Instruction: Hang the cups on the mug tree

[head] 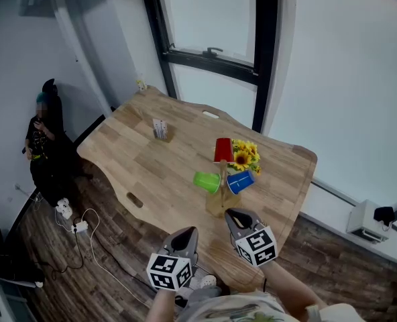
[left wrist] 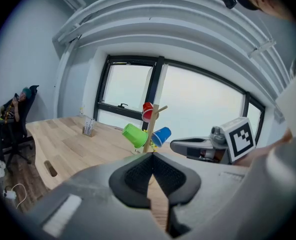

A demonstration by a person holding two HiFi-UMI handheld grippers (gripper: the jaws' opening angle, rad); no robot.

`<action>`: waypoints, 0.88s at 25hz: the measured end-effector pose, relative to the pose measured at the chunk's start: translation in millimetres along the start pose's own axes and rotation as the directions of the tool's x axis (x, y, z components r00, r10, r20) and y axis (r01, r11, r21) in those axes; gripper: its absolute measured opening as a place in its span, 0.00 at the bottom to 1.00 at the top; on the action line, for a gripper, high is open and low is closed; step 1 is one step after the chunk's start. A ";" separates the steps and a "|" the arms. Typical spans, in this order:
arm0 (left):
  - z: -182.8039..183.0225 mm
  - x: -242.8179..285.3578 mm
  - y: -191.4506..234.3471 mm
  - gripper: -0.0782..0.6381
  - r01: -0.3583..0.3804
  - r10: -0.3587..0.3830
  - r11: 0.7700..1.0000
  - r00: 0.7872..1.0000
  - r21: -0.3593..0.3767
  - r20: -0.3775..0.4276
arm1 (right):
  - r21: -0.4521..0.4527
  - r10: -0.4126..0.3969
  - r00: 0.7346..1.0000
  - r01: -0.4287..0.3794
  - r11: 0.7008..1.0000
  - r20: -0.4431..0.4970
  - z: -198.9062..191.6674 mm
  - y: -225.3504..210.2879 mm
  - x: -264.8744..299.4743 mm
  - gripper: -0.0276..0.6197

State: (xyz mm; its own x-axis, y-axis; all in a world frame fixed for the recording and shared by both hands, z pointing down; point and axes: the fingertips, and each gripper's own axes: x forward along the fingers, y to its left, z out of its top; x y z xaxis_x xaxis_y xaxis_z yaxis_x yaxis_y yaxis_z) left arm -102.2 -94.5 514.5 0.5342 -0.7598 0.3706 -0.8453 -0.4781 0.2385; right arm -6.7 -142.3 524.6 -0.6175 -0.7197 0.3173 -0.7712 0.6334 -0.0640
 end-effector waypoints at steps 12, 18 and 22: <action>7.4 -5.3 -30.4 0.11 0.043 -0.044 0.999 0.998 0.029 0.035 | 0.031 0.039 0.998 -0.041 0.999 0.057 3.3 31.3 -41.8 0.04; 11.5 -5.2 -41.4 0.11 0.053 -0.055 0.997 0.997 0.049 0.051 | 0.029 0.038 0.998 -0.039 0.999 0.049 -0.4 36.0 -54.9 0.04; 11.4 -2.7 -45.8 0.11 0.055 -0.058 0.997 0.997 0.060 0.053 | 0.016 0.027 0.999 -0.028 0.999 0.047 -2.2 36.3 -60.3 0.04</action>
State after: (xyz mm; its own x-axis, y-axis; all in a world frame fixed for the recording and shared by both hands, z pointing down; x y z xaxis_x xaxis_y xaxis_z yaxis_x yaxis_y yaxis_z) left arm -65.0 -75.6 492.4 0.5818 -0.7529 0.3078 -0.8132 -0.5448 0.2046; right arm 2.9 -75.3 505.2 -0.6447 -0.7149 0.2706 -0.7560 0.6486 -0.0878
